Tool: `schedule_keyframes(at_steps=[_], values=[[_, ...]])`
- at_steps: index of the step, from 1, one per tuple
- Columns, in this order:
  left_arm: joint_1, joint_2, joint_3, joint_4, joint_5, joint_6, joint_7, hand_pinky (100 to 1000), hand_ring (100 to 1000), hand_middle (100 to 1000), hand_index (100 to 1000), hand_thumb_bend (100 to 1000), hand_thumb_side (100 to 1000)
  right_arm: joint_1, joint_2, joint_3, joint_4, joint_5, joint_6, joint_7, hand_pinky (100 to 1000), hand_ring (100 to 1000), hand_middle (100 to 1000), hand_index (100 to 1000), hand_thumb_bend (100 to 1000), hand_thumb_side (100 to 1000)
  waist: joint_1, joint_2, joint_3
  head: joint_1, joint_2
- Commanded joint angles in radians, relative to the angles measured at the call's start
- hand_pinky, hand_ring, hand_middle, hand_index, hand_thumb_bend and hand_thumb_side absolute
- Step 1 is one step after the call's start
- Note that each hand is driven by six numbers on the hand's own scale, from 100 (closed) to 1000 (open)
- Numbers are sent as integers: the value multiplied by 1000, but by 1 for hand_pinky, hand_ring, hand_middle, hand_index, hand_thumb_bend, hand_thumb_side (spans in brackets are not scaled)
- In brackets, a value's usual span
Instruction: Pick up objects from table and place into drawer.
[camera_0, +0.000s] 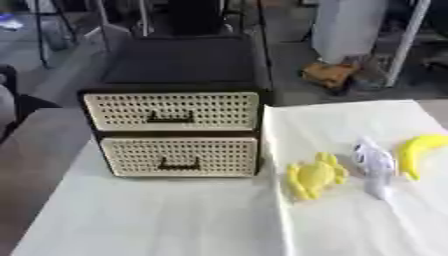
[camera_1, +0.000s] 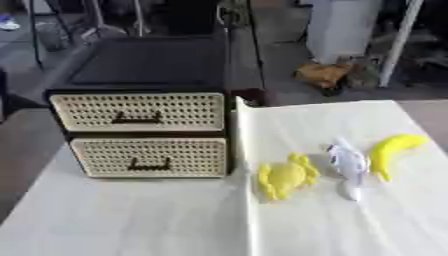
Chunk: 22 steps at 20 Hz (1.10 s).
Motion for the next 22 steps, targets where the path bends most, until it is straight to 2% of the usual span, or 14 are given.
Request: schedule_keyframes(at_steps=[1, 5, 9, 14, 18, 22], values=[[-4, 63, 51, -14, -20, -166, 147, 100, 266, 434, 848, 100, 774, -7, -22, -13, -16, -3, 6, 1, 709, 836, 796, 911, 100, 1000, 1, -14, 3, -3, -4], [-5, 95, 76, -14, -139, -163, 198, 100, 206, 336, 816, 100, 758, -7, -23, -12, -16, -2, 7, 1, 709, 836, 796, 911, 100, 1000, 4, -15, 3, -4, -5], [5, 107, 52, -14, -251, -127, 217, 100, 110, 281, 834, 100, 748, -8, -23, -11, -16, -3, 8, 3, 710, 836, 796, 911, 100, 1000, 6, -15, 1, -3, -7], [31, 137, -2, -14, -278, -69, 80, 100, 100, 298, 884, 100, 716, -10, -24, -8, -16, -7, 9, 6, 711, 836, 796, 911, 100, 1000, 9, -16, -1, 0, -2], [44, 188, -22, -14, -241, -64, -69, 100, 100, 271, 909, 100, 700, -11, -27, -8, -16, -9, 9, 8, 713, 836, 795, 911, 100, 1000, 12, -16, -1, 2, 1], [57, 265, -27, -14, -201, -60, -198, 100, 100, 265, 947, 100, 726, -12, -28, -6, -16, -10, 10, 10, 714, 836, 795, 911, 100, 1000, 15, -16, -2, 2, 4]])
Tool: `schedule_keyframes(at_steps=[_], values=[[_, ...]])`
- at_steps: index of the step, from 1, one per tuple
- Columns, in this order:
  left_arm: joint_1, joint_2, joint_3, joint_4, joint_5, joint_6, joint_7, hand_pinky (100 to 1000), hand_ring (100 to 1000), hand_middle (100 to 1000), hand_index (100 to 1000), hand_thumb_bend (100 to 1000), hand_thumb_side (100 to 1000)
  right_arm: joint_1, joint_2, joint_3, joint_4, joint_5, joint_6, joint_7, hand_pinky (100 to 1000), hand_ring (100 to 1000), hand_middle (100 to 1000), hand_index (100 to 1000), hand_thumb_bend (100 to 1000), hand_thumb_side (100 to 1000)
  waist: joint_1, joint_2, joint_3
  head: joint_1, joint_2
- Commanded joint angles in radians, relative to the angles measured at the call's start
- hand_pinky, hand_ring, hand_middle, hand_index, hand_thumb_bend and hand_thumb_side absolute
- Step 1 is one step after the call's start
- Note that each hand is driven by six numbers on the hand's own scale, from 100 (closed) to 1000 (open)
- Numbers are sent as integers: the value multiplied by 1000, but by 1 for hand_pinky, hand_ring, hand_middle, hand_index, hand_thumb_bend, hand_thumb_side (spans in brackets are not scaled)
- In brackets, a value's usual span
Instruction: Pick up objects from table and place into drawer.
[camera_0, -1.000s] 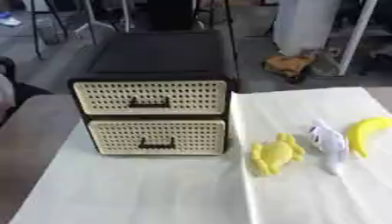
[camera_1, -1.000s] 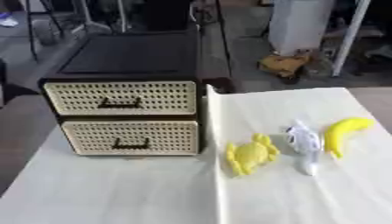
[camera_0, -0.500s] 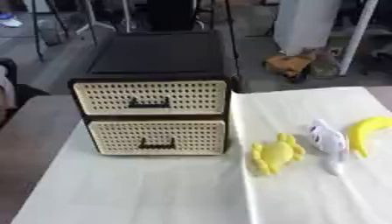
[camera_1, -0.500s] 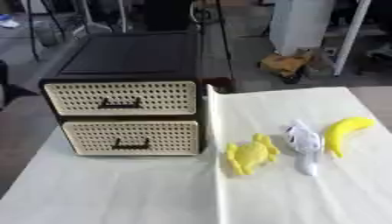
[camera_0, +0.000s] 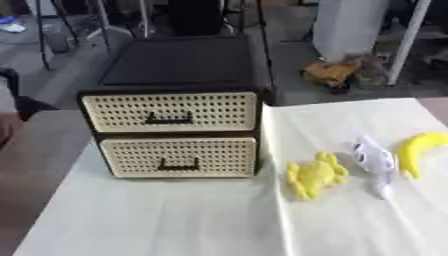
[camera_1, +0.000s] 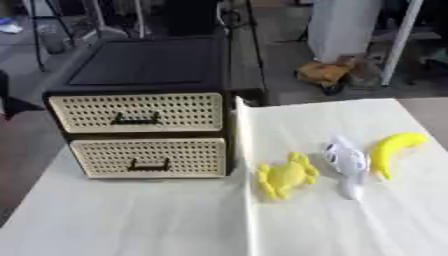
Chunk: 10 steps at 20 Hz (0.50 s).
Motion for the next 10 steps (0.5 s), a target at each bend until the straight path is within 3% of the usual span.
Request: schedule_keyframes(at_steps=[1, 4, 6, 10], values=[[11, 97, -2, -14, 33, -13, -81, 100, 100, 266, 958, 100, 728, -12, -28, -6, -16, -9, 2, 4, 714, 836, 795, 911, 100, 1000, 2, -16, 0, 2, 4], [18, 160, -9, -14, 58, -13, -156, 100, 100, 276, 972, 100, 723, -13, -28, -5, -16, -11, 6, 7, 715, 837, 795, 911, 100, 1000, 7, -16, -1, 5, 6], [17, 197, -12, -14, 74, -4, -201, 100, 100, 262, 933, 100, 697, -13, -29, -4, -16, -12, 7, 9, 715, 837, 795, 911, 100, 1000, 9, -17, -2, 6, 8], [-5, 258, -31, -14, 124, 23, -276, 100, 100, 128, 929, 100, 650, -13, -29, -3, -16, -16, 10, 12, 717, 838, 795, 911, 100, 1000, 11, -17, -5, 10, 9]])
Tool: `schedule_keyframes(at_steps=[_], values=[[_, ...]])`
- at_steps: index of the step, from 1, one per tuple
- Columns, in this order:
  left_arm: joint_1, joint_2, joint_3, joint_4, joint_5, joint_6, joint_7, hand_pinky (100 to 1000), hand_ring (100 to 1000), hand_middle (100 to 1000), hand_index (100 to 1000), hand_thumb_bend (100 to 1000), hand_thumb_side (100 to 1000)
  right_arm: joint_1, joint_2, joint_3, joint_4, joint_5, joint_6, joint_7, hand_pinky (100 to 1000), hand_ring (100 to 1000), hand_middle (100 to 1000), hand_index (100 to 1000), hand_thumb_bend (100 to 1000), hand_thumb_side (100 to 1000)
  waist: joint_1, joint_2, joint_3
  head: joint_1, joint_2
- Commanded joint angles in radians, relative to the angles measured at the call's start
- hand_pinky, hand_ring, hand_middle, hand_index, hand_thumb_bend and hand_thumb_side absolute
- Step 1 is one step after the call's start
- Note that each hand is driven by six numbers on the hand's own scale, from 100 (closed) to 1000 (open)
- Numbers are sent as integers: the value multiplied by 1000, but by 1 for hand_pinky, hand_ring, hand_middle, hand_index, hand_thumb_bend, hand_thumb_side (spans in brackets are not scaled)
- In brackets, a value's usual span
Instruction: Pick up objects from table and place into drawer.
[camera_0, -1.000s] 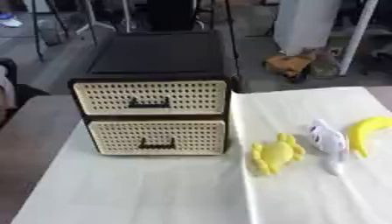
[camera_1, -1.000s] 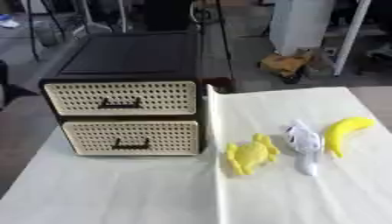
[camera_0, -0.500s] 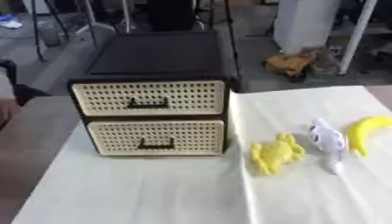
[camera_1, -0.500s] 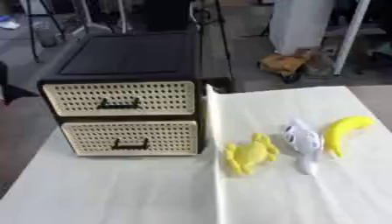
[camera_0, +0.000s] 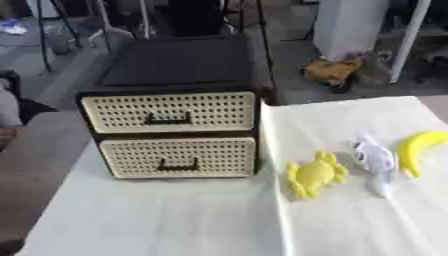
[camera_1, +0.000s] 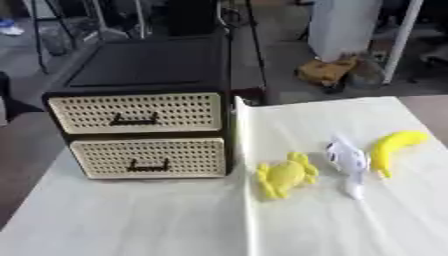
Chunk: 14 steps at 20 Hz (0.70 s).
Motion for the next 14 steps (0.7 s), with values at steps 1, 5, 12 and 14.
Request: schedule_keyframes(at_steps=[1, 5, 12, 14], values=[[-24, 80, -11, -13, 53, 19, -59, 100, 100, 100, 925, 100, 590, -13, -28, -3, -16, -13, 3, 4, 717, 838, 794, 911, 100, 1000, 0, -16, -3, 5, 4], [-71, 124, -26, -13, 153, 60, -105, 100, 100, 100, 898, 100, 393, -13, -24, 0, -16, -17, 8, 10, 718, 839, 791, 911, 100, 1000, 3, -18, -5, 8, 5], [-158, 202, -58, -13, 272, 141, -122, 100, 100, 100, 960, 100, 301, -16, -19, 4, -16, -29, 17, 22, 719, 840, 791, 911, 100, 1000, 9, -21, -12, 19, 5], [-176, 219, -66, -13, 301, 148, -158, 100, 100, 100, 935, 100, 295, -17, -18, 6, -16, -33, 20, 24, 719, 840, 790, 910, 100, 1000, 11, -22, -14, 22, 5]])
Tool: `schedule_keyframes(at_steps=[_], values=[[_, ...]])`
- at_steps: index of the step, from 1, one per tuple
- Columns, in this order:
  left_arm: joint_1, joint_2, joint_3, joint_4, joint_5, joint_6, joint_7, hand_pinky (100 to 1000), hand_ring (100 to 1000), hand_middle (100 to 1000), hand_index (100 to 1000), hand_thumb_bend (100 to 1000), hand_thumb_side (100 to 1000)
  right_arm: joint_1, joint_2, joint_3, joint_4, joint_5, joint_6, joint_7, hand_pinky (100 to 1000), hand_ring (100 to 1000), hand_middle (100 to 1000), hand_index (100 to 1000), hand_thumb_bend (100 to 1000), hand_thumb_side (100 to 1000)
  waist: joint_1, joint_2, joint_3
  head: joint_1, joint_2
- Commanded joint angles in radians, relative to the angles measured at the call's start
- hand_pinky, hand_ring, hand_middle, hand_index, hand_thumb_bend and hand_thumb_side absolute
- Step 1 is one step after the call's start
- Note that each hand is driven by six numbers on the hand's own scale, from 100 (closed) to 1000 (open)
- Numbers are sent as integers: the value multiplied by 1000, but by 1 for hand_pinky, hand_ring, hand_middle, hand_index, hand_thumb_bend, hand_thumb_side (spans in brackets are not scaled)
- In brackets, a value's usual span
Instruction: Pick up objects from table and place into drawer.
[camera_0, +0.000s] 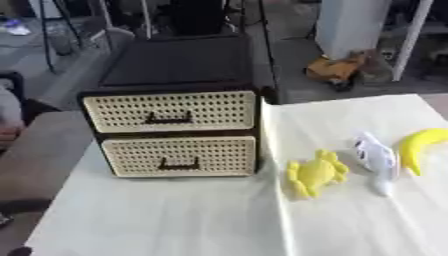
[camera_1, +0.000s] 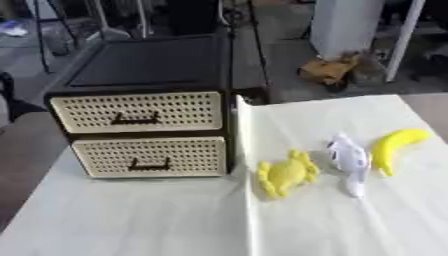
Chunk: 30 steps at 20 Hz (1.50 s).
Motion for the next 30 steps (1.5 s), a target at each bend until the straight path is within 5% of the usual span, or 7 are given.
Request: schedule_keyframes(at_steps=[1, 2, 8, 17, 25, 30], values=[[-27, 65, -4, -13, 53, 17, -49, 100, 100, 100, 910, 100, 295, -15, -18, -1, -16, -13, 5, 6, 719, 840, 790, 910, 100, 1000, -1, -18, -3, 7, 0], [-37, 70, -5, -13, 76, 30, -60, 100, 100, 100, 782, 100, 318, -16, -17, 0, -16, -15, 6, 7, 720, 841, 790, 909, 100, 1000, 0, -18, -3, 8, -1], [-112, 104, -18, -13, 217, 86, -103, 100, 100, 100, 837, 100, 352, -19, -12, 1, -16, -22, 13, 14, 720, 842, 788, 908, 100, 1000, 1, -17, -12, 17, -7], [-244, 136, -80, -13, 209, 139, -214, 100, 100, 100, 893, 100, 432, -38, -8, 11, -16, -35, 22, 26, 721, 845, 786, 906, 100, 1000, 12, -7, -36, 42, -9], [-360, 96, -131, 18, 383, 220, -387, 100, 100, 100, 888, 100, 461, -57, -4, 16, -16, -51, 27, 35, 722, 846, 785, 906, 100, 1000, 17, 2, -57, 59, -11], [-432, 68, -143, 79, 399, 240, -436, 100, 100, 100, 887, 100, 452, -67, -1, 17, -16, -60, 29, 34, 722, 845, 784, 906, 100, 1000, 17, 8, -65, 68, -19]])
